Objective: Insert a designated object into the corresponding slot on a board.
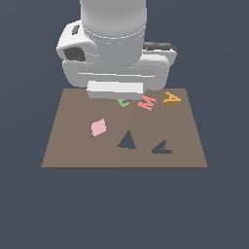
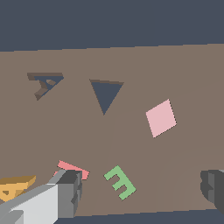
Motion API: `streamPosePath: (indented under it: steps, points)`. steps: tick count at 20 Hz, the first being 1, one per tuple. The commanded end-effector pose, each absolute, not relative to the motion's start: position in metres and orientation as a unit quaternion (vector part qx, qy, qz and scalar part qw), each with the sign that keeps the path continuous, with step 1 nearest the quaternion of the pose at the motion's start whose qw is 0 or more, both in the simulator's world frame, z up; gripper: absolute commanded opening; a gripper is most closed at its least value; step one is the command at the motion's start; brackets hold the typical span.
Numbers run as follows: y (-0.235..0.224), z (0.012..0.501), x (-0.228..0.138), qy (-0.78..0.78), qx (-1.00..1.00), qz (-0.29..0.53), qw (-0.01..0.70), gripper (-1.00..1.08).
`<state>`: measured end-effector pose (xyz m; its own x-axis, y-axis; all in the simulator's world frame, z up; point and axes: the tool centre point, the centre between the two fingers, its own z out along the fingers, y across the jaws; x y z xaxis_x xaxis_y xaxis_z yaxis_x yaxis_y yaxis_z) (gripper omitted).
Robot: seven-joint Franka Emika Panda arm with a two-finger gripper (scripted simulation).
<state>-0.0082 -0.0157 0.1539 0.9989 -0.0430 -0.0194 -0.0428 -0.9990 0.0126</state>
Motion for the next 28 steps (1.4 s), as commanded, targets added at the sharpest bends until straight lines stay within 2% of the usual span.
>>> streamPosePath:
  steps: [1, 14, 22, 28]
  points:
    - [-0.016, 0.154, -0.008, -0.021, 1.0, -0.01, 0.006, 1.0]
    - [0.013, 0.14, -0.002, 0.064, 0.998, -0.009, 0.005, 1.0]
    - [0.061, 0.117, -0.003, 0.205, 0.979, -0.006, 0.003, 1.0]
    - [0.109, 0.094, -0.019, 0.348, 0.938, -0.004, 0.002, 1.0]
